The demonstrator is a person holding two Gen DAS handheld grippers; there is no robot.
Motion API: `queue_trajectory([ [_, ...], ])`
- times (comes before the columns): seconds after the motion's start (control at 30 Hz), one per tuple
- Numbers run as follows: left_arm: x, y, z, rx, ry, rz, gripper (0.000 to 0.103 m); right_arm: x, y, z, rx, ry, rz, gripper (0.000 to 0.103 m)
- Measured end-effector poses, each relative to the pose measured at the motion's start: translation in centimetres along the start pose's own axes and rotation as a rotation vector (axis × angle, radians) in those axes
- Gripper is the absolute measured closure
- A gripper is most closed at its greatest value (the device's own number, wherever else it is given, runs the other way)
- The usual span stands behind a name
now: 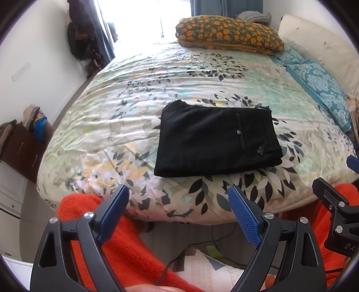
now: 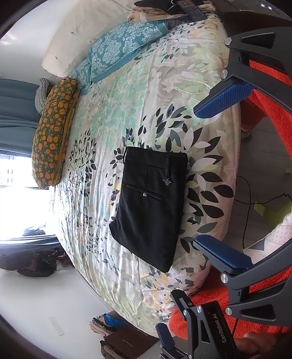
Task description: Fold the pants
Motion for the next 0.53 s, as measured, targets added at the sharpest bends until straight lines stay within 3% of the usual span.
queue_trajectory([
  [0.53, -0.26, 0.80, -0.65, -0.039, 0.007, -0.016, 0.011, -0.27, 0.06, -0.13, 0.001, -0.001, -0.004, 0.000],
])
Point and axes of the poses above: each gripper's, at about its wrist camera, not at the fingertips, and z roughly the way its jaws point, y to its right, x to its top, the point moved 8 cm from there along z, roughly the way its jaws point, and after that the axes turned 12 degrees about -z, right-handed, at the moved point
